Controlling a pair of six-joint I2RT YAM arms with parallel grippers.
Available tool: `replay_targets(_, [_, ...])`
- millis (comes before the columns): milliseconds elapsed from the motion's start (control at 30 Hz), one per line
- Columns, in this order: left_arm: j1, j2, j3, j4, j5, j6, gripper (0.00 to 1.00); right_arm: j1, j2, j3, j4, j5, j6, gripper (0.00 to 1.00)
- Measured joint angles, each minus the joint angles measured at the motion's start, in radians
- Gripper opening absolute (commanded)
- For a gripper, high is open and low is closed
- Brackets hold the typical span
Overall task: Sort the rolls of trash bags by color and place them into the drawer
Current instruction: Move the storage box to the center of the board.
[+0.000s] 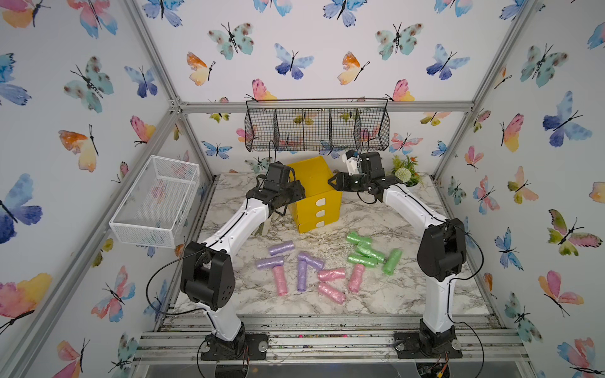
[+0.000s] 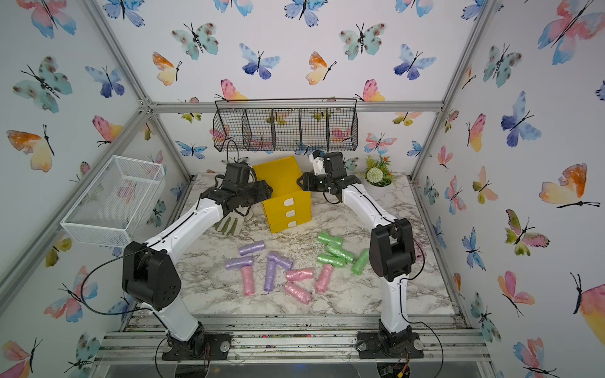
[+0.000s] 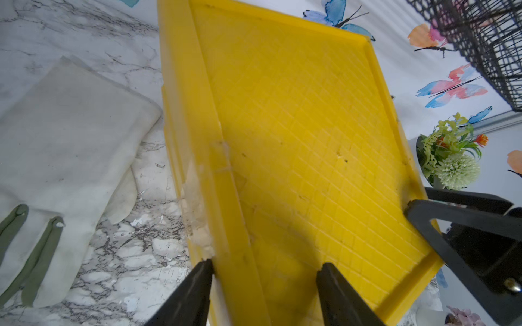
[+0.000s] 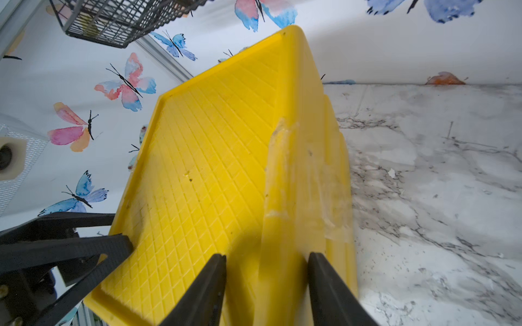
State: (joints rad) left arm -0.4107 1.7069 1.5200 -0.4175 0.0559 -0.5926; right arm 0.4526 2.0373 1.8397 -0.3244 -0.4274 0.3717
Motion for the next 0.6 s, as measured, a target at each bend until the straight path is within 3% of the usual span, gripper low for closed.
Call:
replay_targets(133, [-0.005, -0.024, -0.015, -0.026, -0.01, -0.003, 0.67, 0.01, -0.003, -0.001, -0.008, 0.0, -0.009, 0.54])
replay_targets(333, [-0.025, -0.048, -0.026, -0.047, -0.019, -0.006, 0.84, 0.033, -0.008, 0.018, -0.046, 0.036, -0.028, 0.67])
replay_targets(467, [-0.04, -0.062, -0.012, -0.072, -0.033, -0.006, 0.97, 0.054, 0.013, 0.169, -0.186, 0.082, -0.054, 0.72])
replay_targets(600, [-0.043, -0.105, -0.003, -0.077, -0.068, 0.002, 0.98, 0.068, -0.009, 0.279, -0.219, 0.12, -0.067, 0.74])
